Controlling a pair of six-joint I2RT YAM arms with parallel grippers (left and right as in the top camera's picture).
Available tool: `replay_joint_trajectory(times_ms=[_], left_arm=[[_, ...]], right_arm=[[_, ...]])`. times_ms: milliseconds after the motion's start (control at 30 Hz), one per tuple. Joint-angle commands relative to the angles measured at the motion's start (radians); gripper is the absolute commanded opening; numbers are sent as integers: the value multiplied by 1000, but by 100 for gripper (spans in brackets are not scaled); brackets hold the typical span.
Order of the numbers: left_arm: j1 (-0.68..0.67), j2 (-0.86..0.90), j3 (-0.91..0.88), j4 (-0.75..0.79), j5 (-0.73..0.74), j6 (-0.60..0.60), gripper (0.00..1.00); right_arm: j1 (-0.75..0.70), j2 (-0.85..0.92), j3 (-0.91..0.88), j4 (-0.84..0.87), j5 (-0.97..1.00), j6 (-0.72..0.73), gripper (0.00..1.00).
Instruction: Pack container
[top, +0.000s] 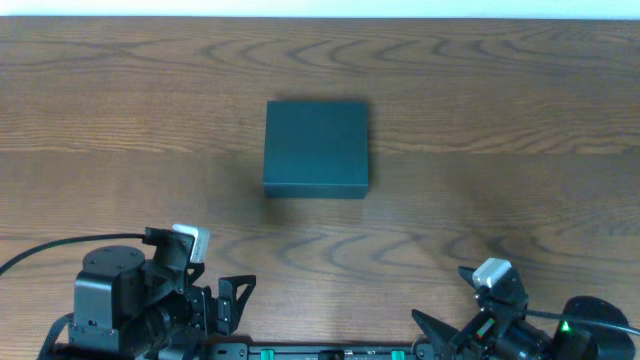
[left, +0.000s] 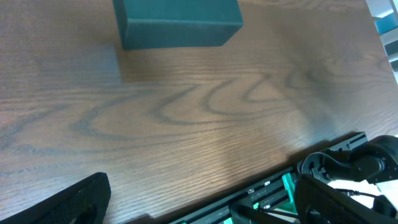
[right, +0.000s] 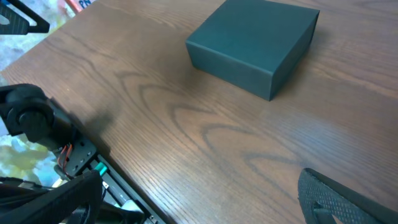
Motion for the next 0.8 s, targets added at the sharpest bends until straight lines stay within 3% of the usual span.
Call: replay_joint_trajectory(times_ms=[0, 133, 300, 500, 767], left_arm=[[6, -40, -8, 8, -68, 13, 95], [46, -142, -96, 181, -267, 31, 95], [142, -337, -386, 393, -408, 58, 95], [217, -488, -694, 627, -422, 69, 95], [221, -559, -893, 823, -406, 68, 95]], right_arm=[[-2, -4, -7, 0, -14, 11, 99], [-2, -4, -7, 0, -14, 11, 99], [-2, -4, -7, 0, -14, 11, 99], [-2, -4, -7, 0, -14, 11, 99], [-2, -4, -7, 0, -14, 11, 99]])
